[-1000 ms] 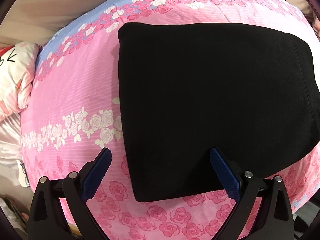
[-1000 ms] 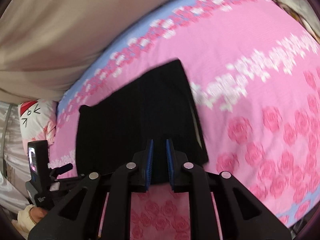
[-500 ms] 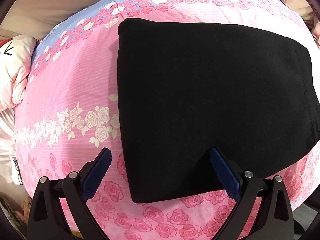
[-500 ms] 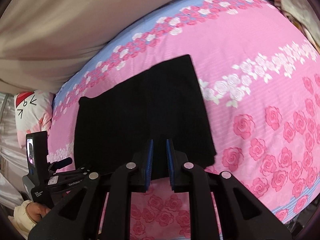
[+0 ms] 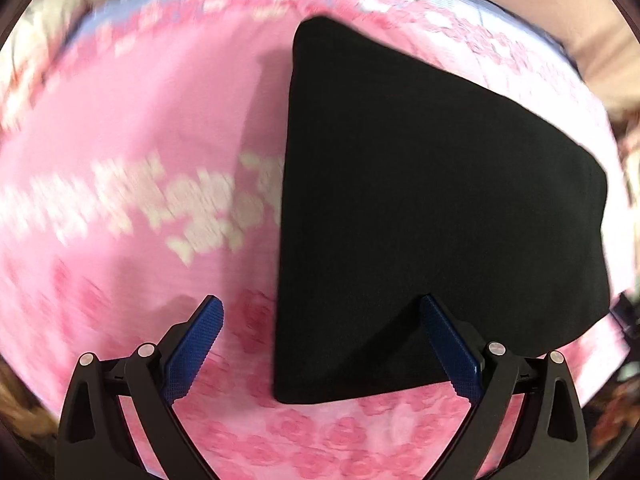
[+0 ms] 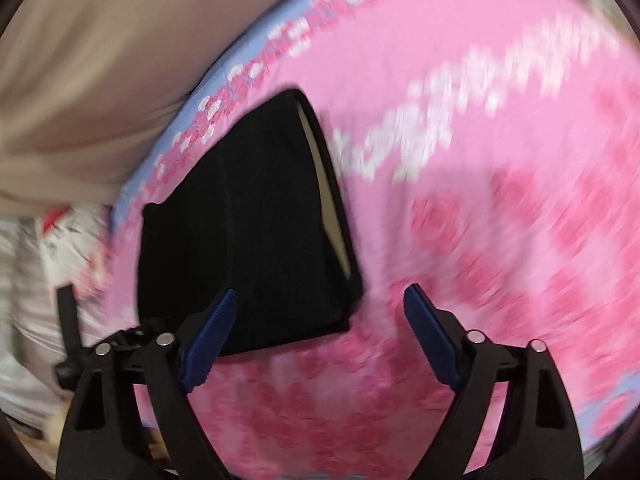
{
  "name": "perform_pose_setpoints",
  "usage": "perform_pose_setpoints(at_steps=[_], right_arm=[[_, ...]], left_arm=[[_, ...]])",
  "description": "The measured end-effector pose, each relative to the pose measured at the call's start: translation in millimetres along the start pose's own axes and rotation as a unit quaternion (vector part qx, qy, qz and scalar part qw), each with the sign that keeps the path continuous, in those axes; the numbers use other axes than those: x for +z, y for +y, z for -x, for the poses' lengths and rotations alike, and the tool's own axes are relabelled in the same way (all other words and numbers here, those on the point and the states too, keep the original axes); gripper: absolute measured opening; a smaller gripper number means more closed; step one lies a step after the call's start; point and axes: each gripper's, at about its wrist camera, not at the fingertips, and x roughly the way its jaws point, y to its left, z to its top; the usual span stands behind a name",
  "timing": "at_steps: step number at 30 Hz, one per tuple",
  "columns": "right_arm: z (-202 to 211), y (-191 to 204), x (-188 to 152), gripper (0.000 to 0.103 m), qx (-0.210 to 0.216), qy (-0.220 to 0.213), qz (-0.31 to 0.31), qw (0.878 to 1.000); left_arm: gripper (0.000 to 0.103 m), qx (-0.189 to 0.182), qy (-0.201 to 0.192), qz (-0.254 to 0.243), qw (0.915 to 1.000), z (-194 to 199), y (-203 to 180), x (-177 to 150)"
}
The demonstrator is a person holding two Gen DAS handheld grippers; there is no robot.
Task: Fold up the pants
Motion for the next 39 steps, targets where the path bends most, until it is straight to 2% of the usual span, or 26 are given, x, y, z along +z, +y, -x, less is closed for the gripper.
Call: perform_pose_setpoints(at_steps=[3,5,8,12,14,16,17,19,20,21,22,24,26,27,28,30,32,34,37,39], right_arm=[[-18,-8,-9,0.077,0.033,0.011,-0.031,0.999],[-19,-8,-12,0.077,0.047,-0.003,-0.035,0.998],[-26,-6,-11,0.07,0.081,0.016,-0.044,0.996],[-34,1,-9,0.071,0.085,0.018,-0.041,0.995],[-37,0,-9,0.071,0.122,0.023,-0.061,0.99],[-42,0,-9,0.07,0.119,0.025,-0.064,0.991],[-43,0,-9,0.071,0.119,0.021,-0.065,0.991],[-43,0,-10,0.071,0.12,0.015,-0.081,0.989],[-43,1,-9,0.07,0.12,0.012,-0.086,0.989],[-44,4,-8,0.067,0.123,0.011,-0.083,0.989],[-44,9,-6,0.054,0.125,0.014,-0.069,0.99],[-51,21,-4,0.053,0.117,0.021,-0.032,0.992],[-60,22,-3,0.053,0.104,0.03,-0.042,0.993],[-62,22,-3,0.053,0.103,0.029,-0.056,0.993],[-62,23,-3,0.053,0.1,0.026,-0.061,0.993],[-62,32,-3,0.044,0.089,0.026,-0.05,0.994],[-56,38,-4,0.038,0.09,0.021,-0.043,0.995],[-46,46,-6,0.036,0.096,0.015,-0.037,0.995],[-25,63,-17,0.036,0.109,0.005,-0.011,0.994],[-11,71,-33,0.035,0.111,0.002,-0.008,0.994]], left_arm=[[0.097,-0.034,0.011,0.017,0.9992,-7,0,-1],[0.097,-0.048,0.023,0.023,0.9983,-15,-1,-2],[0.098,-0.057,0.026,0.05,0.9968,-20,4,0],[0.094,-0.079,0.021,0.047,0.9955,-19,-1,1],[0.094,-0.087,0.023,0.053,0.9945,-21,-9,4],[0.093,-0.092,0.022,0.054,0.9941,-24,-16,6],[0.09,-0.092,0.021,0.051,0.9942,-24,-17,7],[0.077,-0.107,0.016,0.045,0.9932,-21,-15,11],[0.074,-0.11,0.013,0.048,0.9927,-20,-13,11],[0.07,-0.112,0.008,0.052,0.9923,-19,-12,11],[0.064,-0.115,0.003,0.054,0.9919,-18,-8,11],[0.058,-0.118,-0.007,0.047,0.9919,-16,-4,10],[0.058,-0.117,-0.011,0.041,0.9922,-16,1,6],[0.063,-0.116,-0.012,0.043,0.9923,-17,1,7],[0.075,-0.112,-0.01,0.045,0.9927,-17,1,2],[0.074,-0.112,-0.009,0.052,0.9923,-21,-1,4],[0.065,-0.107,-0.005,0.037,0.9936,-18,-6,7],[0.039,-0.107,-0.011,0.02,0.994,-10,-7,8],[0.024,-0.14,-0.017,0.003,0.99,7,3,2],[0.023,-0.162,-0.013,-0.004,0.9867,17,9,-5]])
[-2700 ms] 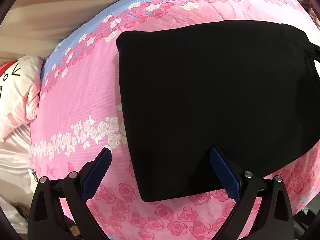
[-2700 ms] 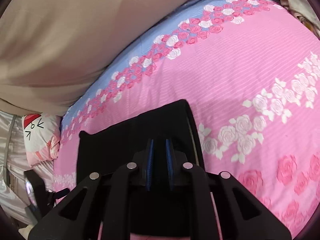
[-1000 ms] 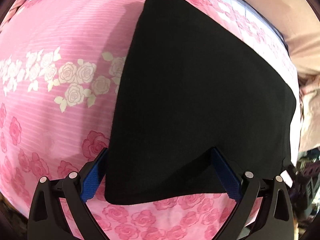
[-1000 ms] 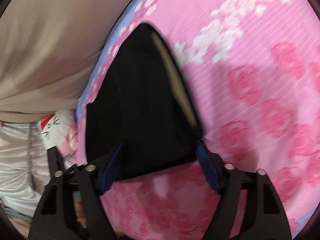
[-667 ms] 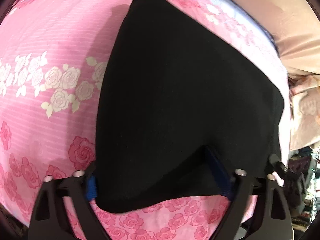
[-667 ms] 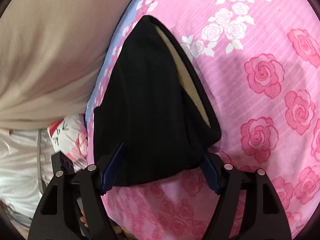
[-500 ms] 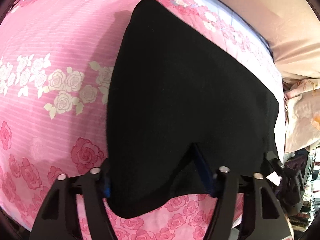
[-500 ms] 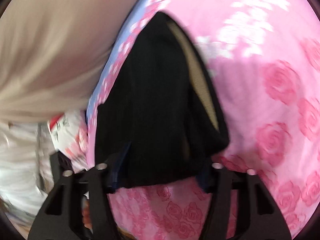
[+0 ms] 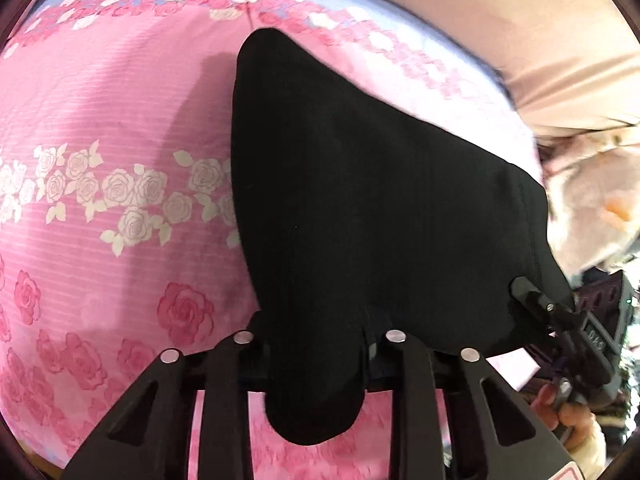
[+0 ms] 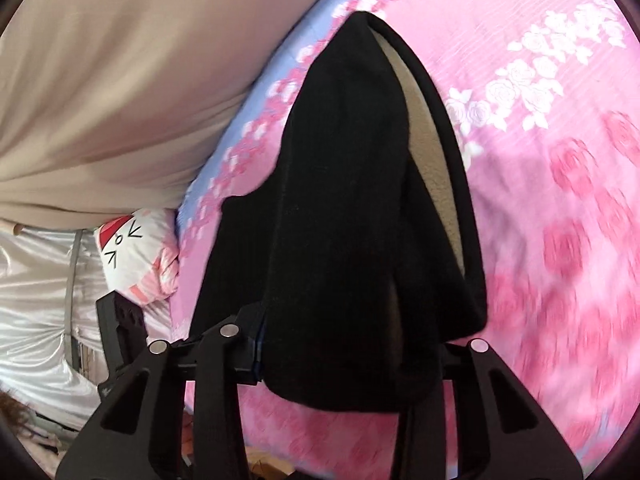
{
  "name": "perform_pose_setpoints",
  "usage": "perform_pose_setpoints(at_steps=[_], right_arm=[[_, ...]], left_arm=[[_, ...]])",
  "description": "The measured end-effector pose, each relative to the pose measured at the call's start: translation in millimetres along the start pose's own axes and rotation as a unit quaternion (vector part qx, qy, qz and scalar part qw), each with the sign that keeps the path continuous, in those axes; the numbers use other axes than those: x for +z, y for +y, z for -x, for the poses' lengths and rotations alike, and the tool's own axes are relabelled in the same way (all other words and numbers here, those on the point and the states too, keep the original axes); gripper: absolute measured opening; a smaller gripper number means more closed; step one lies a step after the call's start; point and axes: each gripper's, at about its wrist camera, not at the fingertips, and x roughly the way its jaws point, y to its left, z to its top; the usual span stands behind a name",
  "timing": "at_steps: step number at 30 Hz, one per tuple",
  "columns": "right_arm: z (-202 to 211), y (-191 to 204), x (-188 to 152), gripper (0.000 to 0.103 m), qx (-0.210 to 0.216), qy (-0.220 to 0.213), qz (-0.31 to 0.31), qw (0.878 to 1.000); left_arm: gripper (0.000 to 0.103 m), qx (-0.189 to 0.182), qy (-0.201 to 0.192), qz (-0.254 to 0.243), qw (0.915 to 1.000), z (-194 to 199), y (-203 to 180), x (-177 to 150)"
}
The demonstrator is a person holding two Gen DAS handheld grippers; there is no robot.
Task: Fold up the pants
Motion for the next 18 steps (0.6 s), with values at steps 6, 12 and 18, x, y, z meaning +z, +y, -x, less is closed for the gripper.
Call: perform_pose_setpoints(at_steps=[6,12,18], right_arm=[[20,-41,-53,0.036,-0.036,0.057,-0.017,0.998],[1,-87,-52,0.054,-0.005,0.121,-0.062,0.991],[0,-97,-50,0.059,0.034,0.126,-0.097,0.987]], left_arm=[[0.024,-0.019,0.062,-0.042,0.997,11,3,-54],[0.046,0.059,0.057,-0.031,0.9962,-10,-7,-86],[0.086,0.162,0.036,0.005,0.9861,-24,-20,-84]])
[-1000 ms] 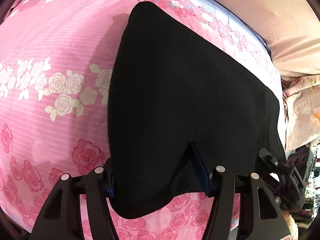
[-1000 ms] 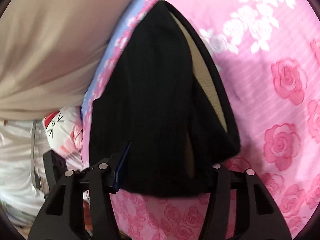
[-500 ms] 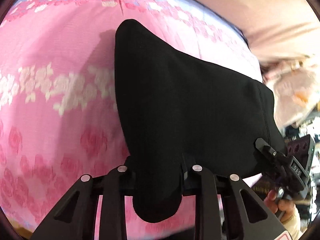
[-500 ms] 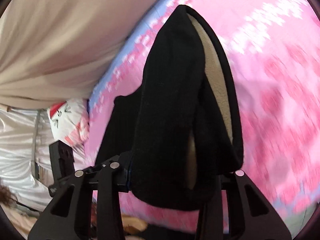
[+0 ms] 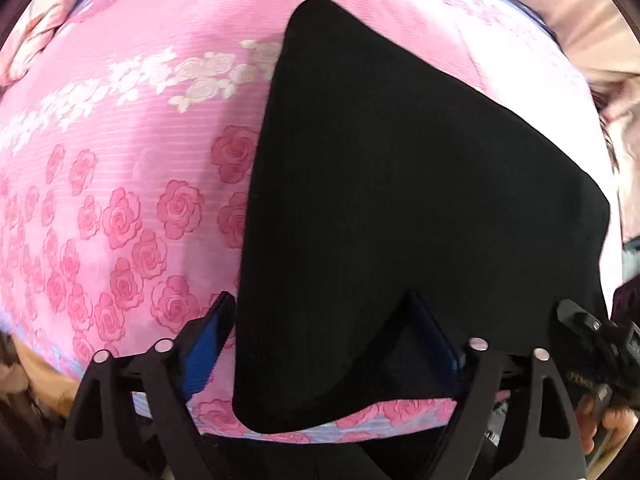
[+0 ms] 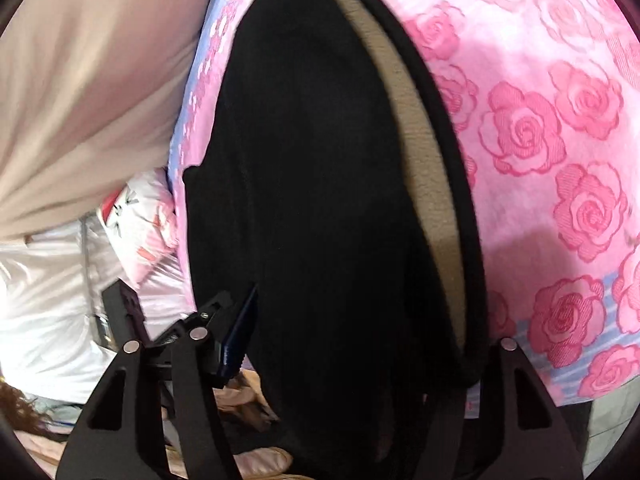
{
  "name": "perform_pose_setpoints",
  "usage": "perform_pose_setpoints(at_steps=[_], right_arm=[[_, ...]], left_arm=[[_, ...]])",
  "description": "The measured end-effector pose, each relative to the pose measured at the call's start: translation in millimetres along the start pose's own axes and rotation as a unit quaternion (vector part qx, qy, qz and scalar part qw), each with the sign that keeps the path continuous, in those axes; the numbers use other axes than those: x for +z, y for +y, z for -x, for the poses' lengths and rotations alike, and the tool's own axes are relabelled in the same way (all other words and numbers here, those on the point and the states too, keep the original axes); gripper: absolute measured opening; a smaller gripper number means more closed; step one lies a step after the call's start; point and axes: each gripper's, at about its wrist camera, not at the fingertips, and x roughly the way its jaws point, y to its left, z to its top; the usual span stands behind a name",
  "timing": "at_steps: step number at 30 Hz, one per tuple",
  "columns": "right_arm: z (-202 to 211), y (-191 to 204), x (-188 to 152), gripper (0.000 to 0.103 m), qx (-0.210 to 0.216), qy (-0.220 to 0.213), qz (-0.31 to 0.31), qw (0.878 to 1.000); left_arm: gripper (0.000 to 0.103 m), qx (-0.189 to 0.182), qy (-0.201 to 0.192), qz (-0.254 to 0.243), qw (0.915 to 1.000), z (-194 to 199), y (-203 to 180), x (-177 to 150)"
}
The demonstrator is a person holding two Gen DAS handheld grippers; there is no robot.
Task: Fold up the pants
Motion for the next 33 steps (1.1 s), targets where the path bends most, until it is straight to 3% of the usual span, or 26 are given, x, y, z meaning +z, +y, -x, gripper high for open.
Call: perform_pose_setpoints(at_steps=[3,6,10,13,24,33], right_arm=[[1,-3,-1,0.05,-0.003,0.001,-0.009,1.0],[6,-5,-3,0.044,-0.012,0.001,-0.003,1.0],[5,8,-7,0.041,-0.021,-0.008,0.0,1.0],[1,22,-8,0.04,-0.022,-0.011,0.001,1.0],[43,70,-4,0.039,-0.014,0.013,0.063,0.998],[84,152,-20,0.039,-0.008,0.077,0.15,0.986]], left_arm=[[0.087,-0.001,0.006,0.017,0.9998,-6,-3,1],[0.065,-0.029,0.014,0.014,0.9994,-8,-8,-2],[0.038,-0.015,0.014,-0.017,0.9996,0,-20,-2],[0.028,-0.01,0.011,-0.032,0.9994,10,-26,-2],[0.022,-0.035,0.004,-0.047,0.9983,56,-33,8],[0.022,-0.095,0.022,-0.071,0.9927,144,-17,-18]])
